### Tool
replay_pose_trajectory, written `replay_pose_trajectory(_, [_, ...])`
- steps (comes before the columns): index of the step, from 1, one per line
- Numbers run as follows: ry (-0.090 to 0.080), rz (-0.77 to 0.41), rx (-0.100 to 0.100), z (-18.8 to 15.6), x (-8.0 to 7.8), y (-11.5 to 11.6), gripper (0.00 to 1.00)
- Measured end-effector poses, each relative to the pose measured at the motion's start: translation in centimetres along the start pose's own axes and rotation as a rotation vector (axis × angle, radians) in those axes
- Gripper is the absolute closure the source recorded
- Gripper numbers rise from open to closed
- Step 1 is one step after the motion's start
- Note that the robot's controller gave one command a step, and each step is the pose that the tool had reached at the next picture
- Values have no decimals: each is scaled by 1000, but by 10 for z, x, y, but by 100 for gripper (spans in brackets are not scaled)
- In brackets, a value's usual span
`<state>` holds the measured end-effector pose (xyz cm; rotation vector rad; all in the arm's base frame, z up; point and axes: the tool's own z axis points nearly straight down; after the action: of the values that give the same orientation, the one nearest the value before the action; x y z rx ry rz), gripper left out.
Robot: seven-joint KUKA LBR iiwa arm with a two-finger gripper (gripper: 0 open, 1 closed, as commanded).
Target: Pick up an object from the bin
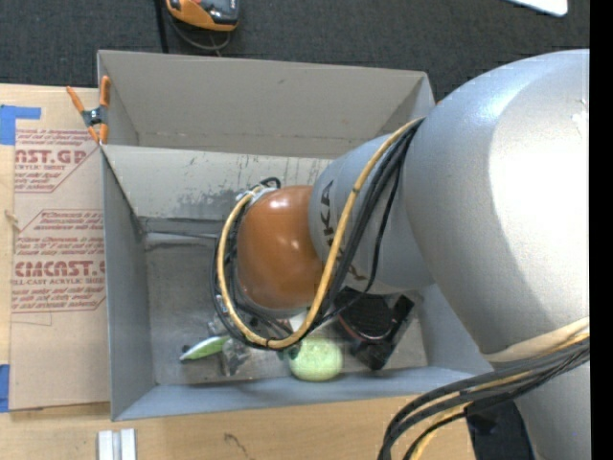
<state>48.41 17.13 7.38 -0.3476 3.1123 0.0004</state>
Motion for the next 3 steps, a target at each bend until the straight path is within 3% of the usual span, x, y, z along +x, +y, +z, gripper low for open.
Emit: replay_pose_trajectory(3, [11,-1,-1,-26,1,1,100])
